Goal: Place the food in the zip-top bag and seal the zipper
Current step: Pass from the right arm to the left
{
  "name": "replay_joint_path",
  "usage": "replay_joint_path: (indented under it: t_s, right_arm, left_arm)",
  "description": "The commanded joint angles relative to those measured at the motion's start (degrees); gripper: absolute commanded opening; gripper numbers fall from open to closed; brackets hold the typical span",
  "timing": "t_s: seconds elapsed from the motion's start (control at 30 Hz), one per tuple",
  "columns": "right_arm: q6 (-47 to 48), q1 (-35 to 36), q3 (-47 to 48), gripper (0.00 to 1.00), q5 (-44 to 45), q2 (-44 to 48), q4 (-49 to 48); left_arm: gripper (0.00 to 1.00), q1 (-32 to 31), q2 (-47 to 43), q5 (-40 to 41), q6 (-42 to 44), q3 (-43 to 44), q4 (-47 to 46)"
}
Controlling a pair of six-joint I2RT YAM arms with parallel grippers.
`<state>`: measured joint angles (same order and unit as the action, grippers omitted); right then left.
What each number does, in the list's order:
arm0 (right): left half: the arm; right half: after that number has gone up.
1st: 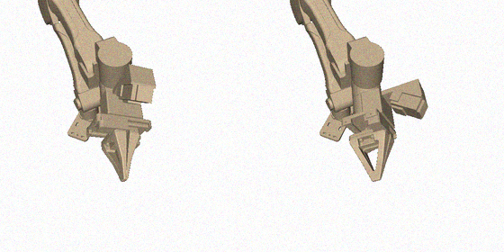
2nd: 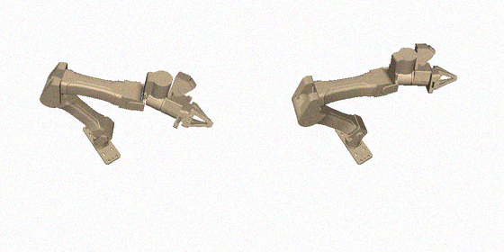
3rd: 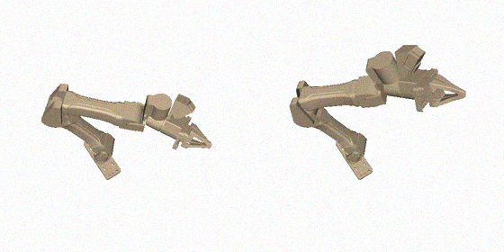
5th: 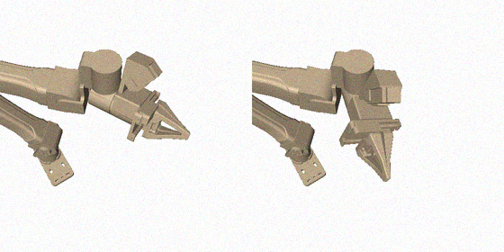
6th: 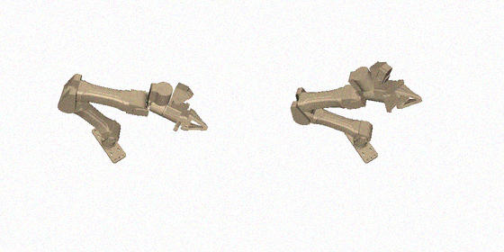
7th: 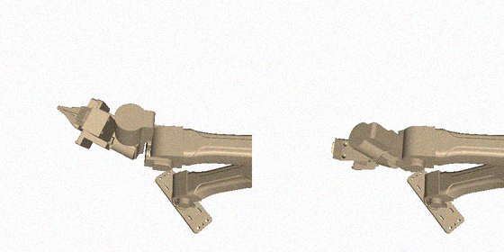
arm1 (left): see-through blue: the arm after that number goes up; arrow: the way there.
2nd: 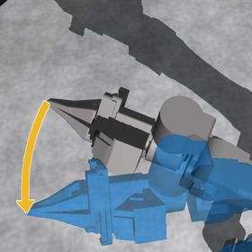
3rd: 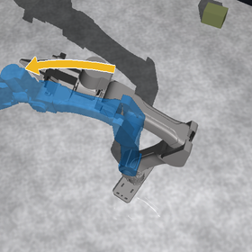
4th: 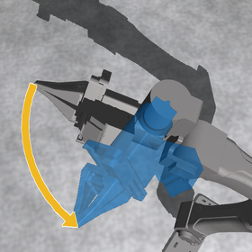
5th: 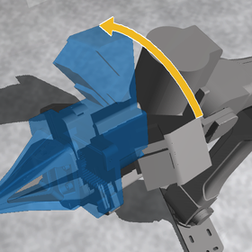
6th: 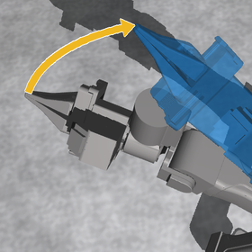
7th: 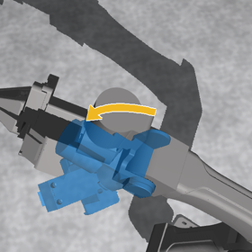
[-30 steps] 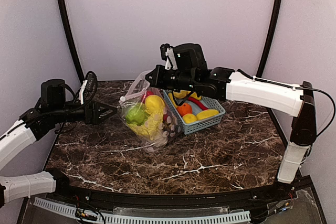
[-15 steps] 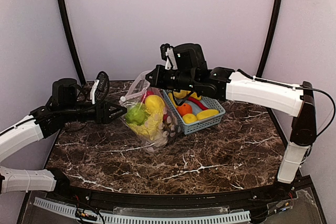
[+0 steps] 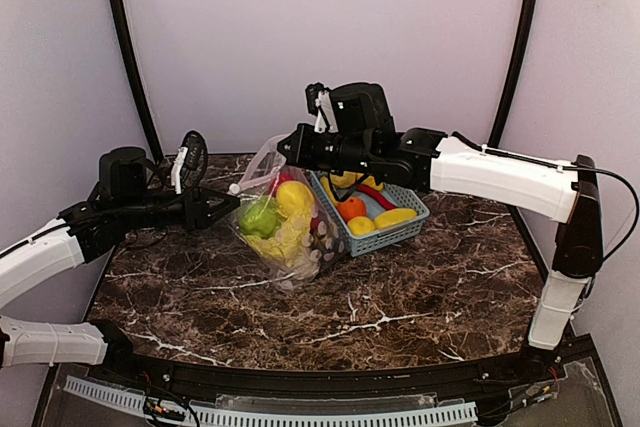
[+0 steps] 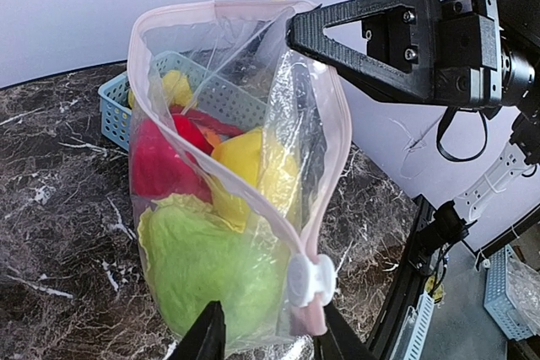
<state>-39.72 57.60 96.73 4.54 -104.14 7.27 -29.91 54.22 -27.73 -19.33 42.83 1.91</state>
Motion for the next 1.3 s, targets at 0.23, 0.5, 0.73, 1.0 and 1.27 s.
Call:
replay_joint_path:
  t_s: [0.23, 0.5, 0.73, 1.0, 1.27]
  right_arm:
    - [0.28, 0.40, 0.18, 0.00, 0.99, 1.43, -2.52]
    - [2.54, 0.59, -2.51, 0.00, -1.58, 5.81, -3.66]
    - [10.57, 6.75, -10.22, 0.00, 7.94, 16.73, -4.64]
    - [18.99, 18.20, -19.85, 0.01, 27.85, 25.84, -4.99]
    - [13.06, 18.98, -21.40, 0.72, 35.47, 29.39, 8.72]
  left_arm:
    - [0.14, -0.31, 0.37, 0.34, -0.61, 0.87, -3.95]
    - [0.01, -0.24, -0.05, 0.26, 0.38, 1.98, -3.96]
    - [0.01, -0.24, 3.89, -7.52, 5.01, 13.04, 0.81]
    - [0.01, -0.34, 9.65, -25.36, 5.81, 20.05, -0.65]
    - [0.01, -0.32, 13.61, -34.56, 11.88, 19.86, 2.40]
